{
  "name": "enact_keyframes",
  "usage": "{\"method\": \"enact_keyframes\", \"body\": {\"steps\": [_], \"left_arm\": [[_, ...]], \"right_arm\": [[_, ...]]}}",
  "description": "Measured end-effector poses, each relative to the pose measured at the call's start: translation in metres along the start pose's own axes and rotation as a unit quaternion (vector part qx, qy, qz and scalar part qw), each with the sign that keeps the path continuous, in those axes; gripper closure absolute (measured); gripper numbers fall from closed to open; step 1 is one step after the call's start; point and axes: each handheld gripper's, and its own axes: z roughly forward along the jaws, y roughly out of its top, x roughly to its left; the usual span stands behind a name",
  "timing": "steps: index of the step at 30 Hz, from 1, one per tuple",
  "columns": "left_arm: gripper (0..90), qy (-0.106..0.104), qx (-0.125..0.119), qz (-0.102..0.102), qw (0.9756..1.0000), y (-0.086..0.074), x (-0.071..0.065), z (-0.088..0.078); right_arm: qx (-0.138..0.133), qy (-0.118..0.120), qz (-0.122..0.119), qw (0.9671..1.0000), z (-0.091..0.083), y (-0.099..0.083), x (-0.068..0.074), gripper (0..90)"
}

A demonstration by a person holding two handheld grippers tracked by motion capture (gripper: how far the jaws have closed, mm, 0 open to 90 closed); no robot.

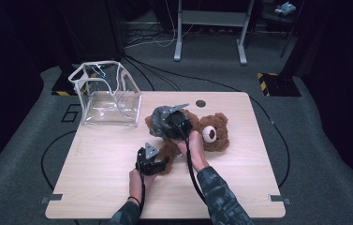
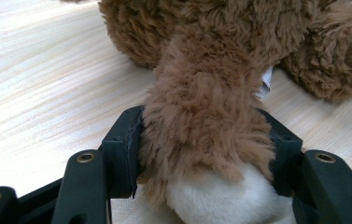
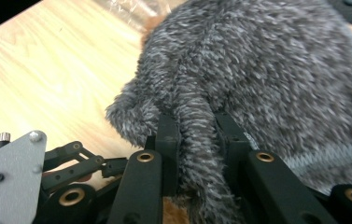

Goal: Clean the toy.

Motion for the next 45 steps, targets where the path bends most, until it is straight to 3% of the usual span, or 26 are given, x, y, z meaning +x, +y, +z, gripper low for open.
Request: {"method": "enact_keyframes", "body": {"steps": [2,5,8,10,14,16,19,25,28,37,40,45], "left_arm": [[42.2,0.0,-0.001,-0.001,1.0,0.0,0.0,0.0],[41.9,-0.003,0.003,0.006,1.0,0.001,0.002,0.0],[41.7,-0.004,0.006,0.004,1.0,0.001,0.002,-0.001],[41.6,-0.004,0.006,0.004,1.0,0.001,0.002,-0.001],[41.3,-0.002,0.004,0.003,1.0,0.0,0.001,-0.001],[40.8,-0.003,0.004,0.0,1.0,0.0,0.001,-0.001],[40.2,-0.002,0.0,0.001,1.0,0.0,0.001,0.0],[39.6,0.0,-0.001,0.002,1.0,0.0,0.001,0.0],[38.9,-0.002,0.004,0.002,1.0,0.0,0.001,-0.001],[38.4,-0.001,0.004,0.004,1.0,0.0,0.001,-0.001],[38.3,-0.002,0.003,0.003,1.0,0.0,0.001,-0.001],[38.1,-0.003,0.002,0.001,1.0,0.0,0.001,-0.001]], "right_arm": [[-0.007,-0.022,0.003,0.9997,-0.01,-0.003,-0.007,74.9],[0.003,-0.052,-0.001,0.9986,-0.017,-0.01,-0.014,74.9],[0.021,-0.089,-0.003,0.9958,-0.022,-0.025,-0.024,75.1],[0.024,-0.112,0.008,0.9934,-0.024,-0.035,-0.034,75.1],[0.02,-0.13,0.028,0.9909,-0.036,-0.05,-0.053,75.0],[0.005,-0.127,0.044,0.991,-0.045,-0.051,-0.056,75.0],[-0.012,-0.121,0.043,0.9917,-0.05,-0.048,-0.052,74.9],[0.018,-0.077,0.015,0.9968,-0.024,-0.052,-0.026,74.9],[0.021,-0.058,0.013,0.998,-0.017,-0.062,-0.016,75.0],[0.068,-0.025,0.013,0.9973,-0.011,-0.092,-0.01,74.6],[0.036,-0.019,0.026,0.9988,-0.026,-0.087,-0.018,74.6],[-0.026,-0.069,0.033,0.9968,-0.05,-0.067,-0.03,74.3]]}}
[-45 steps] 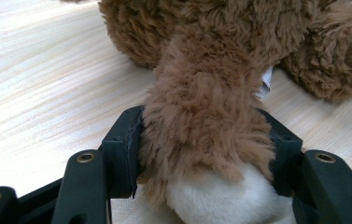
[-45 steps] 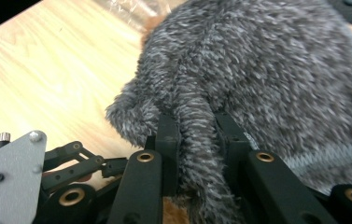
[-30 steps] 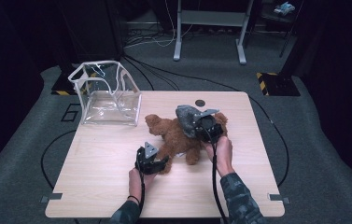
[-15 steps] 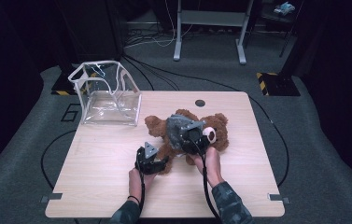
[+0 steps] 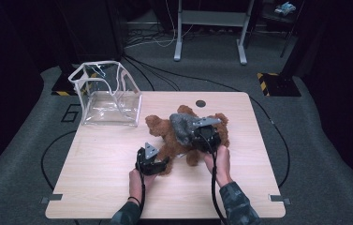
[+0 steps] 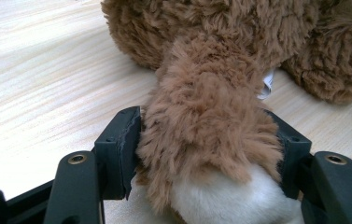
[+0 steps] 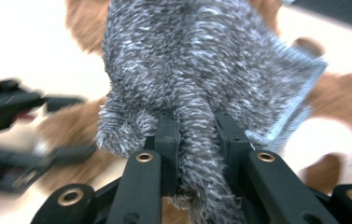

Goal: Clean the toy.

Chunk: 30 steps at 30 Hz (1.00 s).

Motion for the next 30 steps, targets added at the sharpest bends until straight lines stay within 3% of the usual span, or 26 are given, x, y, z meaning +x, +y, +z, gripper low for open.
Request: {"method": "enact_keyframes", "body": {"steps": [4,9,16,18,20,23,27,30], "left_arm": [[35.6,0.001,-0.001,-0.002,1.0,0.0,0.001,0.0],[35.2,0.001,0.001,0.003,1.0,0.0,0.0,0.0],[35.2,0.002,0.003,0.004,1.0,0.0,0.0,0.0],[35.2,0.002,0.002,0.005,1.0,0.0,0.0,0.0],[35.3,0.002,0.001,0.004,1.0,0.0,0.0,0.0],[35.2,0.003,0.001,0.003,1.0,0.0,0.0,0.0],[35.0,0.002,0.003,0.002,1.0,0.0,0.0,0.0],[35.0,0.004,0.001,0.005,1.0,0.0,0.0,0.0]], "right_arm": [[0.022,-0.015,-0.002,0.9996,0.012,0.003,-0.004,74.2],[0.048,-0.01,-0.017,0.9986,0.027,-0.02,0.004,74.2],[0.079,-0.004,-0.011,0.9968,0.027,-0.044,-0.002,74.0],[0.087,0.008,-0.004,0.9962,0.025,-0.047,-0.004,73.6],[0.077,0.034,0.02,0.9963,0.017,-0.043,-0.01,73.5],[0.045,0.029,0.029,0.9982,0.007,-0.03,-0.012,73.6],[0.004,0.011,0.02,0.9997,-0.003,-0.003,-0.011,73.8],[-0.001,0.002,0.006,1.0,0.007,0.01,-0.007,73.8]]}}
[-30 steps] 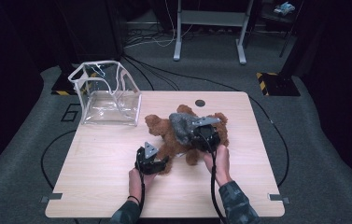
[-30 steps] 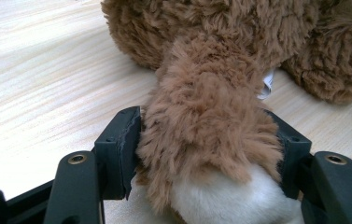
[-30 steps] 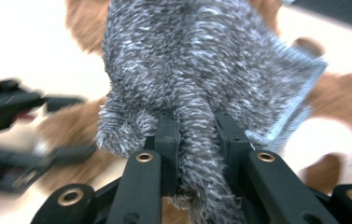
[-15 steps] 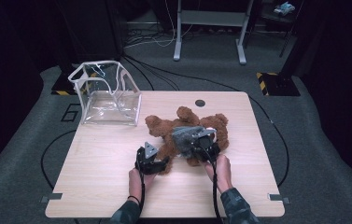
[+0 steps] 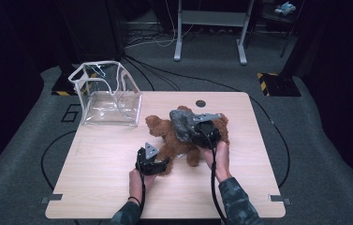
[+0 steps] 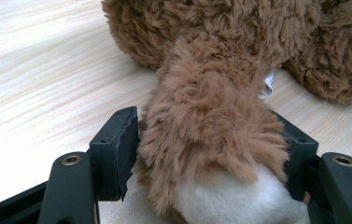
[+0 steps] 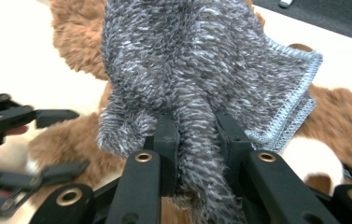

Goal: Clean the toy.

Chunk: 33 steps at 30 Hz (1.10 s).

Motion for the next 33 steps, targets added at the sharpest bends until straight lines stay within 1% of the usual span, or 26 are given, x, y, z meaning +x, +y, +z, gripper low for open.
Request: {"method": "enact_keyframes", "body": {"steps": [1,3,6,7,9,10,11,12,14,16,18,20,21,22,23,24,26,27,28,29,30,31,33], "left_arm": [[35.0,0.0,-0.001,-0.003,1.0,0.0,0.0,0.0],[35.0,0.0,0.0,0.0,1.0,0.0,0.0,0.0],[35.0,0.002,0.0,0.0,1.0,0.0,0.0,0.0],[35.0,0.001,0.0,-0.002,1.0,0.0,-0.001,0.0],[35.0,0.001,0.0,-0.001,1.0,0.0,-0.001,0.0],[35.0,0.001,0.001,-0.002,1.0,0.0,-0.001,0.0],[35.0,0.001,0.001,-0.002,1.0,0.0,-0.001,0.0],[35.0,0.001,0.0,-0.002,1.0,0.0,-0.001,0.0],[35.0,0.001,0.0,-0.002,1.0,0.0,-0.001,0.0],[34.9,0.001,0.0,-0.002,1.0,0.0,-0.001,0.0],[34.9,0.001,0.0,-0.002,1.0,0.0,-0.001,0.0],[34.9,0.001,0.0,-0.001,1.0,0.0,0.0,0.0],[35.0,0.001,0.0,0.0,1.0,0.0,0.0,0.0],[34.9,0.001,0.0,0.0,1.0,0.0,0.0,0.0],[34.9,0.002,0.0,0.0,1.0,0.0,0.0,0.0],[35.0,0.0,0.0,-0.003,1.0,0.0,-0.001,0.0],[34.9,0.0,-0.001,-0.004,1.0,0.0,-0.001,0.0],[34.9,0.0,0.001,-0.004,1.0,0.0,-0.001,0.0],[35.0,0.0,0.0,-0.003,1.0,0.0,-0.001,0.0],[34.9,0.002,-0.001,0.001,1.0,0.0,0.0,0.0],[34.9,0.002,-0.001,0.0,1.0,0.0,0.0,0.0],[35.0,0.001,-0.001,0.0,1.0,0.0,0.0,0.0],[34.9,0.001,0.0,0.0,1.0,0.0,0.0,0.0]], "right_arm": [[0.006,-0.004,-0.004,1.0,0.005,0.001,0.002,73.8],[0.022,-0.007,-0.004,0.9997,0.015,-0.002,0.004,73.9],[0.034,-0.005,-0.005,0.9994,0.025,-0.016,0.006,74.2],[0.036,-0.005,0.0,0.9993,0.025,-0.02,0.006,74.2],[0.043,-0.003,-0.004,0.9991,0.024,-0.029,0.006,74.2],[0.048,-0.005,-0.004,0.9988,0.024,-0.032,0.006,74.3],[0.057,-0.006,-0.011,0.9983,0.024,-0.036,0.006,74.3],[0.063,-0.005,-0.012,0.9979,0.025,-0.04,0.006,74.3],[0.081,-0.006,-0.016,0.9966,0.026,-0.047,0.006,74.3],[0.086,-0.007,-0.018,0.9961,0.025,-0.051,0.005,74.2],[0.082,-0.002,-0.012,0.9966,0.02,-0.048,0.002,74.3],[0.059,-0.001,-0.009,0.9982,0.012,-0.039,0.0,74.3],[0.044,0.0,-0.003,0.999,0.007,-0.033,0.0,74.3],[0.027,-0.005,-0.004,0.9996,0.003,-0.026,0.0,74.3],[0.017,-0.01,0.001,0.9998,-0.002,-0.019,0.001,74.3],[0.008,-0.013,0.0,0.9999,-0.004,-0.013,0.002,74.2],[-0.016,-0.027,-0.005,0.9995,-0.007,0.002,0.002,74.3],[-0.016,-0.031,-0.004,0.9994,-0.005,0.007,0.001,74.2],[-0.013,-0.031,-0.003,0.9994,-0.002,0.01,0.0,74.3],[-0.006,-0.033,0.003,0.9994,0.002,0.011,0.0,74.3],[0.007,-0.037,0.0,0.9993,0.008,0.01,-0.001,74.3],[0.021,-0.037,0.002,0.9991,0.014,0.007,-0.002,74.3],[0.037,-0.033,0.005,0.9987,0.023,-0.003,-0.005,74.4]]}}
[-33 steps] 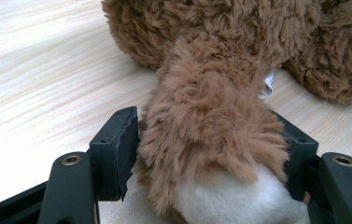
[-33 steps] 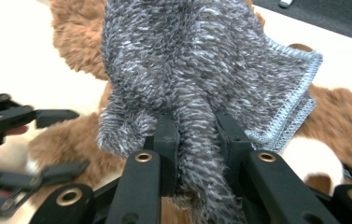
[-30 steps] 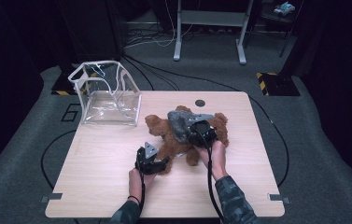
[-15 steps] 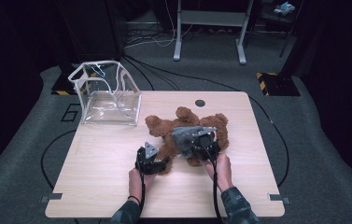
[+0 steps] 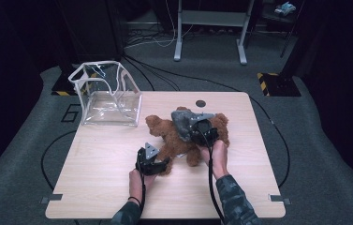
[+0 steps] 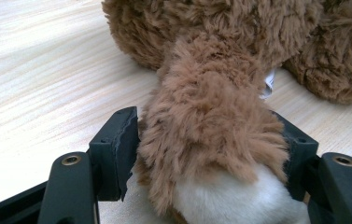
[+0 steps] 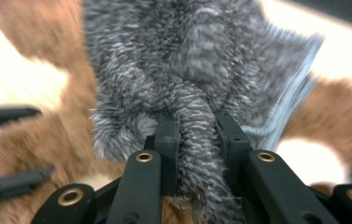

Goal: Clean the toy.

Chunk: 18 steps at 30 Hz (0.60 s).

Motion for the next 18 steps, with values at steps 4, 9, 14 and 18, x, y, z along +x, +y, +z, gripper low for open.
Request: {"method": "enact_keyframes", "body": {"steps": [4,9,14,18], "left_arm": [[34.9,-0.001,0.001,-0.003,1.0,0.0,-0.001,0.0],[34.9,0.0,0.001,-0.002,1.0,0.0,0.0,0.0],[34.8,0.001,0.0,-0.001,1.0,0.0,0.0,0.0],[34.8,0.001,0.0,0.0,1.0,0.0,0.0,0.0]], "right_arm": [[0.002,0.01,0.009,0.9999,0.005,-0.019,-0.001,74.4],[0.018,0.01,0.001,0.9998,0.004,-0.033,0.004,74.4],[0.038,0.018,0.002,0.9991,0.01,-0.053,0.008,74.5],[0.044,0.022,0.004,0.9988,0.011,-0.063,0.01,74.5]]}}
